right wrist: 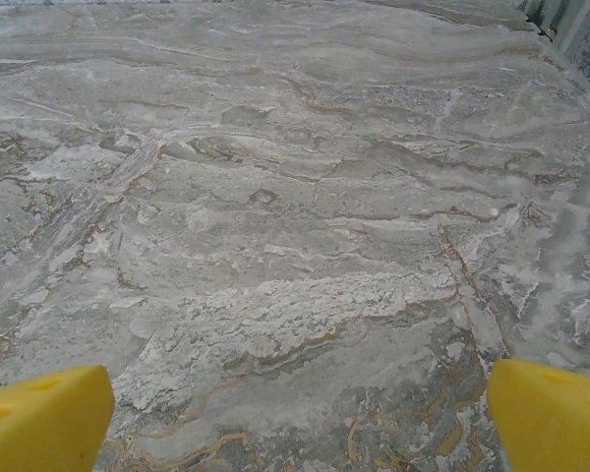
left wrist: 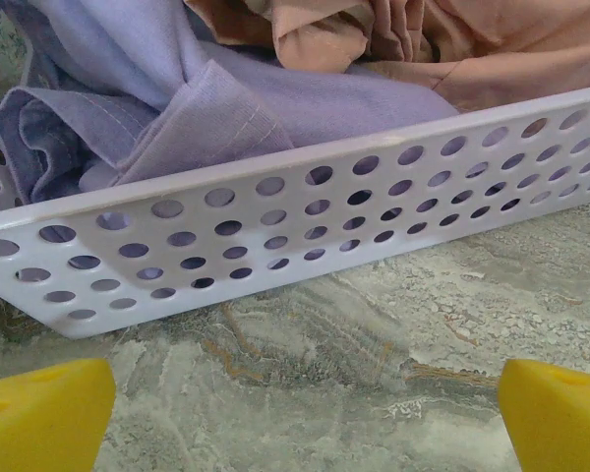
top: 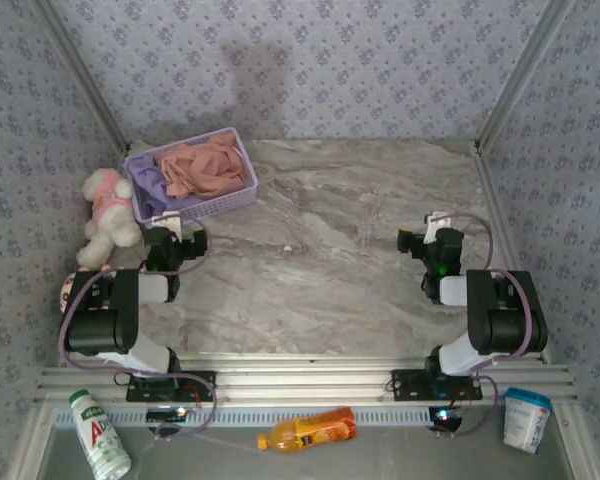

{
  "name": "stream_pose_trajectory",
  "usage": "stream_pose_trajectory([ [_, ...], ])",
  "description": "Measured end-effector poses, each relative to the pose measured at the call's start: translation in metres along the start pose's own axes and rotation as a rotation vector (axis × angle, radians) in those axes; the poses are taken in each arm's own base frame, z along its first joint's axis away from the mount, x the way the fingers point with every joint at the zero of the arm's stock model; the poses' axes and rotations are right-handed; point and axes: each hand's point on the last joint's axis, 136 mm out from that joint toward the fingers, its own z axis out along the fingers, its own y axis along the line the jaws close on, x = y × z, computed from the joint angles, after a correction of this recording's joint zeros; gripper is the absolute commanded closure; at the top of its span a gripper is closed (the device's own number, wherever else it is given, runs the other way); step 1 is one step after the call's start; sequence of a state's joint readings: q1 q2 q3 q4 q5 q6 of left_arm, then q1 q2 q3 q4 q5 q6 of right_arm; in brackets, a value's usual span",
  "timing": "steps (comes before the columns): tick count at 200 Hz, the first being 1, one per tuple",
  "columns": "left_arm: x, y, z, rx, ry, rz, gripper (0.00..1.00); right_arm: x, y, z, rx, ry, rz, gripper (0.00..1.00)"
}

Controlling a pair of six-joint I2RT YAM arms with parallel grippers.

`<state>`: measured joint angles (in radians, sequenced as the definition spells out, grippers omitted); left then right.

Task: Fold and stack the mixed laundry pile

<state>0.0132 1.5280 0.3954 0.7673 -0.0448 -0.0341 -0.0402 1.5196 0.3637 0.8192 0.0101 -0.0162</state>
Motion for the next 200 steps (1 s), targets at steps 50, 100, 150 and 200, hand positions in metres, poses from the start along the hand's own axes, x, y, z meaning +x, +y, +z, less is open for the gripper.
stream_pose_trajectory([
  [50,0.0000,0.0000,0.0000,0.000,0.000,0.000,0.00,-0.0001,0.0000,0.0000,0.000,0.000,0.000,0.00],
  [100,0.0000,-0.0001,0.0000,0.000,0.000,0.000,0.00,0.0000,0.0000,0.0000,0.000,0.000,0.000,0.00],
  [150,-0.0001,0.0032,0.0001,0.000,0.000,-0.006,0.00,-0.0001,0.0000,0.0000,0.000,0.000,0.000,0.00],
  [200,0.0000,0.0026,0.0003,0.002,0.006,-0.006,0.00,-0.0007,-0.0001,-0.0002,0.000,-0.002,0.000,0.00],
])
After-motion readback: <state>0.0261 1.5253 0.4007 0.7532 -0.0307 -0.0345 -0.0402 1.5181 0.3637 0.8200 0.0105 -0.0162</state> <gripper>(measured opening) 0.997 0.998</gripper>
